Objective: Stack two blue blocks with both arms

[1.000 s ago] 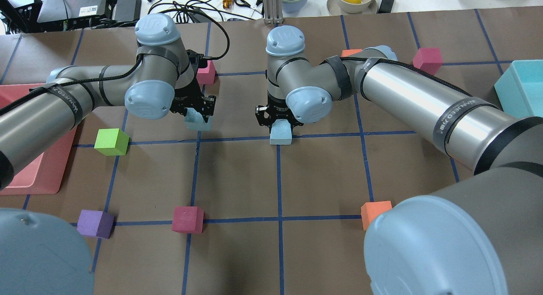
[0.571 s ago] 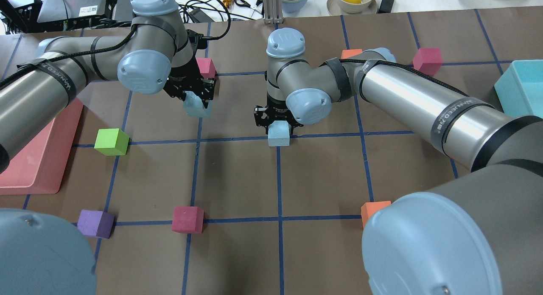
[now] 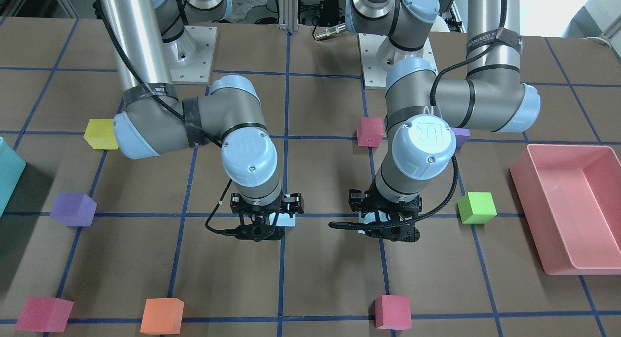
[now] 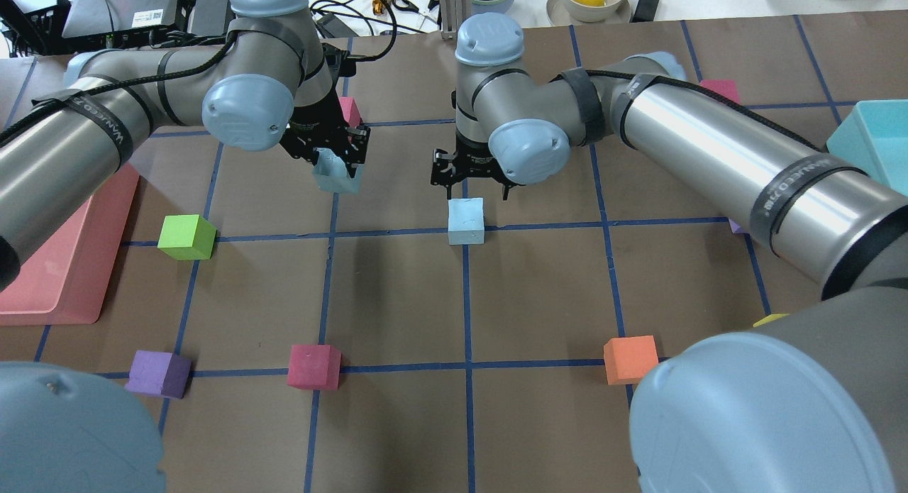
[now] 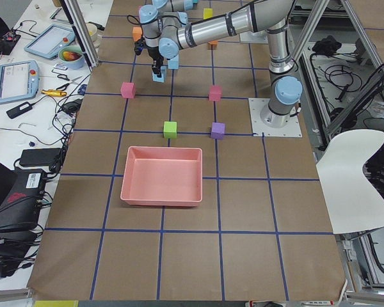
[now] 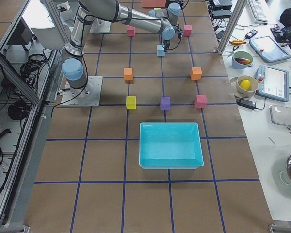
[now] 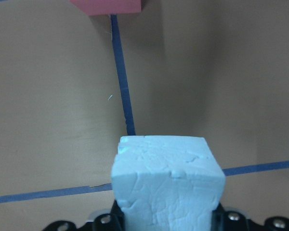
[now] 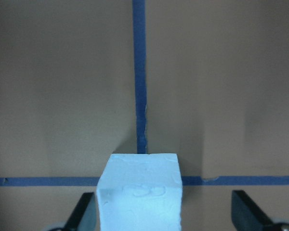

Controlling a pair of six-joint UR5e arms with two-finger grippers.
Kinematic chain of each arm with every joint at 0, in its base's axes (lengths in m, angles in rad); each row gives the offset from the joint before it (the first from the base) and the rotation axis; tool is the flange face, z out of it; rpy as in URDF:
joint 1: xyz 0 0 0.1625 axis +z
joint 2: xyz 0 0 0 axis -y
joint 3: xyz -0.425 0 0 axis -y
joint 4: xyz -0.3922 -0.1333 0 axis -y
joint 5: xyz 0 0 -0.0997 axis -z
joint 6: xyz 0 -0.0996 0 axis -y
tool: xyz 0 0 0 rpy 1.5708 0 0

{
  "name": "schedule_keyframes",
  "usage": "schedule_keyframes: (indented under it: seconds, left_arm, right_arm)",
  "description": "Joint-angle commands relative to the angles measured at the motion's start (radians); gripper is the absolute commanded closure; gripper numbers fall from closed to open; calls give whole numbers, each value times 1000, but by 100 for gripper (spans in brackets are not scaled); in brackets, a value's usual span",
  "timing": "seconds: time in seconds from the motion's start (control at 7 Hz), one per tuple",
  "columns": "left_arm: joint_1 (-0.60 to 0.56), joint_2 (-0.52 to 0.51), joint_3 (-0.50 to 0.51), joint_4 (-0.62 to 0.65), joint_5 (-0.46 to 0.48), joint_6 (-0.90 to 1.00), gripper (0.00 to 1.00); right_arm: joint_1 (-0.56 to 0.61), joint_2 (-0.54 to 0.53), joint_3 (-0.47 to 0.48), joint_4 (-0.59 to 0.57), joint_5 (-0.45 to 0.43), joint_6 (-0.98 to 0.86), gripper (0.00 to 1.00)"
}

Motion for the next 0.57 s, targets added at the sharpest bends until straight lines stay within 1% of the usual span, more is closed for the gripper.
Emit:
schedule_keyframes:
  seconds: [0.0,0.14,0.43]
  left_arm:
    - [-55,-8,1,-4,-7,-115,100]
    - [-99,-16,3,-2,-7,-163,100]
    - [-179,-21,4,21,-67,-337,100]
  right_arm:
    - [-148,-154,0,140,-3,-142,0]
    - [-202,-230,26,211,-7,-199,0]
    - [-227,-397,124,257,-90,-212,0]
